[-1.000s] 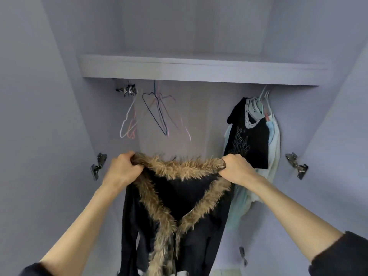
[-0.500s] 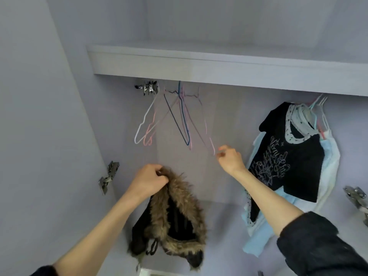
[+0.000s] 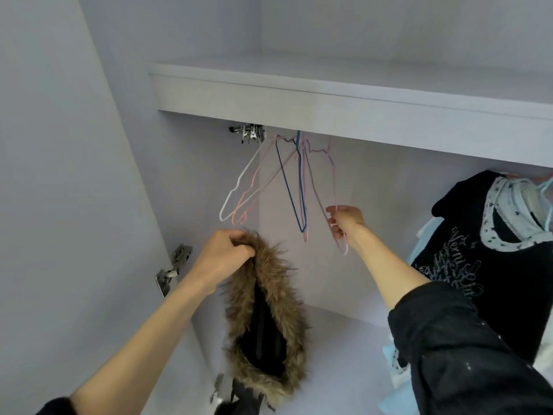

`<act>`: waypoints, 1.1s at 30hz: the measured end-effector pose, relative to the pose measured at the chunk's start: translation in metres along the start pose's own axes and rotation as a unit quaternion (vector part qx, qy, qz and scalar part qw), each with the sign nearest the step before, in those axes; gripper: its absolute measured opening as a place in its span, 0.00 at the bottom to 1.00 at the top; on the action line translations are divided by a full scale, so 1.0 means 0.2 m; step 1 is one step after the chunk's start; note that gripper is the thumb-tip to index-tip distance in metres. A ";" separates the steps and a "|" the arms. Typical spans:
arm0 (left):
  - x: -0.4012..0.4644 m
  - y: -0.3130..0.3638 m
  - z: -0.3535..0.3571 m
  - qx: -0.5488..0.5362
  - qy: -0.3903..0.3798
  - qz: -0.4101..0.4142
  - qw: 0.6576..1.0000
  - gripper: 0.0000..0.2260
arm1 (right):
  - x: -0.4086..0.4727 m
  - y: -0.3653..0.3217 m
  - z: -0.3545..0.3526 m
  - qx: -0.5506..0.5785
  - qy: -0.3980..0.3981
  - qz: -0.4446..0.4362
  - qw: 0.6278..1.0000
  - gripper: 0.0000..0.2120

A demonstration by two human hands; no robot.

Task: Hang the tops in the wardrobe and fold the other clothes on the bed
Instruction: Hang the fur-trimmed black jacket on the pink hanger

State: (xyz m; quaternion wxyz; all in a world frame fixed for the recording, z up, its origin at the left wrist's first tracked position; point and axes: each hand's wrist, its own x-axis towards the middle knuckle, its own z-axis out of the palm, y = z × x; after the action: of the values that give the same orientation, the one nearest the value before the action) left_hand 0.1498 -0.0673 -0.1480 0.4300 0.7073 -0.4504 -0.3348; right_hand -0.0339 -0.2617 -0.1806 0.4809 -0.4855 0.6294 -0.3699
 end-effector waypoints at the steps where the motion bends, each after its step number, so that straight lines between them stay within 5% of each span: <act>1: 0.00 0.00 0.00 -0.006 0.004 -0.002 1.000 0.10 | 0.00 0.00 0.00 0.025 0.006 -0.011 1.000 0.16; 5: 0.00 -0.02 0.01 -0.021 0.021 -0.011 0.999 0.09 | -0.04 0.04 -0.05 0.054 0.072 -0.084 0.992 0.10; 9: 0.02 -0.04 0.03 -0.038 0.019 -0.022 0.999 0.12 | -0.13 0.15 -0.13 0.031 0.107 -0.128 0.985 0.16; 13: 0.04 -0.06 0.10 -0.059 0.033 -0.046 0.997 0.09 | -0.31 0.45 -0.24 -0.014 0.138 -0.090 0.986 0.24; 17: 0.03 -0.08 0.20 -0.016 0.012 -0.037 0.999 0.08 | -0.48 0.74 -0.33 0.054 0.188 -0.080 0.977 0.25; 25: 0.02 -0.08 0.33 -0.028 -0.033 -0.103 0.994 0.04 | -0.44 0.78 -0.54 0.152 0.201 -0.016 0.968 0.19; 33: 0.04 -0.13 0.34 -0.028 -0.016 -0.145 0.989 0.04 | -0.52 0.84 -0.65 0.090 0.161 0.014 0.983 0.22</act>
State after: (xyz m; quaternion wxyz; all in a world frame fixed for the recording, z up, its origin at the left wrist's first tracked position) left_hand 0.1033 -0.0901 -0.2002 0.3893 0.7470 -0.3408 -0.4174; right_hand -0.1957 -0.1177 -0.2774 0.4203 -0.3655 0.6695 -0.4914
